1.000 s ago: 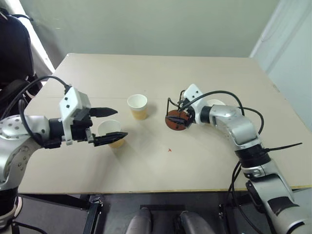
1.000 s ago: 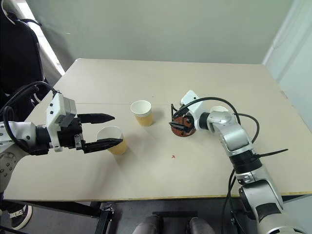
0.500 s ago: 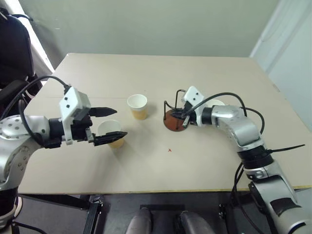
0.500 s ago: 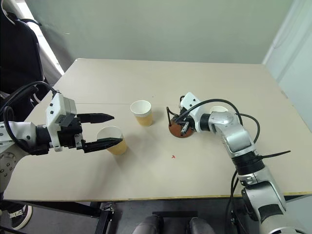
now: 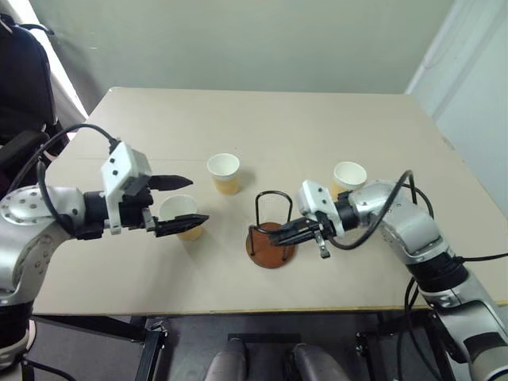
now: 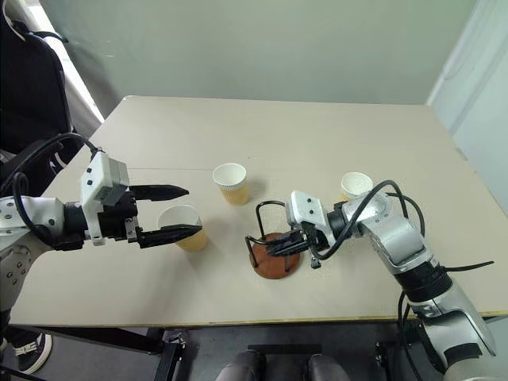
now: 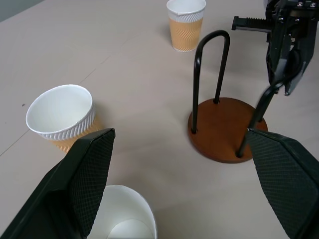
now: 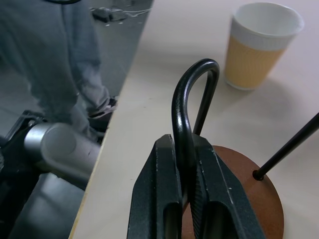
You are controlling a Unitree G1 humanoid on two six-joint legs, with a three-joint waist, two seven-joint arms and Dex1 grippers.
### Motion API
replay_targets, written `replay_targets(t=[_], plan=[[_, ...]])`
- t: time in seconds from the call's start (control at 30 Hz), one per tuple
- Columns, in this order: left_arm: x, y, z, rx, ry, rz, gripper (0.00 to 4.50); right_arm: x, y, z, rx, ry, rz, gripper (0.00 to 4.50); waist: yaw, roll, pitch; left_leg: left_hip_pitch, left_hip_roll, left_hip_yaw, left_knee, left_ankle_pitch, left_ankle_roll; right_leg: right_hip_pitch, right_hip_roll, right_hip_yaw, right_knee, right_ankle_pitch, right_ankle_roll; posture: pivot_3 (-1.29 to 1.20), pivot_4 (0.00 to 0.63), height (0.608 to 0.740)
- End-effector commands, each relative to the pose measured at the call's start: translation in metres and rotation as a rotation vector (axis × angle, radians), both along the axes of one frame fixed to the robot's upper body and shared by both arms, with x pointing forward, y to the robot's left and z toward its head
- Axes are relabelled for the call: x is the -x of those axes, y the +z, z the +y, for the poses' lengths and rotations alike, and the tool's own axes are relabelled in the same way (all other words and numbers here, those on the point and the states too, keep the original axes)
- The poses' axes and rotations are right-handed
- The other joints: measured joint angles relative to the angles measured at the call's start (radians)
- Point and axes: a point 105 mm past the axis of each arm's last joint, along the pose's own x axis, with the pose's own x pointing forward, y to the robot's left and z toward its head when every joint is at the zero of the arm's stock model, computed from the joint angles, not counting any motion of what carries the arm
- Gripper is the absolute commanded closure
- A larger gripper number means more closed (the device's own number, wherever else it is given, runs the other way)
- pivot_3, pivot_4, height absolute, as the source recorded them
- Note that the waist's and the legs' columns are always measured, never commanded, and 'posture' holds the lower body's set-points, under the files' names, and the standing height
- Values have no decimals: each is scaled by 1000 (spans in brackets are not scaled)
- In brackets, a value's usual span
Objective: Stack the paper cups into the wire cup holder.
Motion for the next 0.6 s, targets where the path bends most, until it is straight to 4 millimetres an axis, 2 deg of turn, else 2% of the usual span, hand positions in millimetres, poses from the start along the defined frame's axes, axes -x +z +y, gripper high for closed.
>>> replay_targets(t=[0.03, 0.5, 0.6], plan=[[4, 8, -2, -8, -6, -51, 0, -2, 7, -3, 2, 43, -43, 4464, 0, 0, 0, 0, 0, 0, 0, 0, 0, 0, 0, 0, 0, 0, 0, 0, 150, 740], [7, 10, 6, -31, 31, -55, 0, -7, -2, -9, 35, 140, -37, 4464, 0, 0, 0, 0, 0, 0, 0, 0, -1, 0, 0, -1, 0, 1, -1, 0, 150, 740], [6, 10, 6, -37, 31, -56, 0, -11, -3, -7, 34, 129, -45, 3739, 0, 0, 0, 1, 1, 0, 0, 1, -2, 0, 0, -1, 0, 2, -3, 0, 150, 740]])
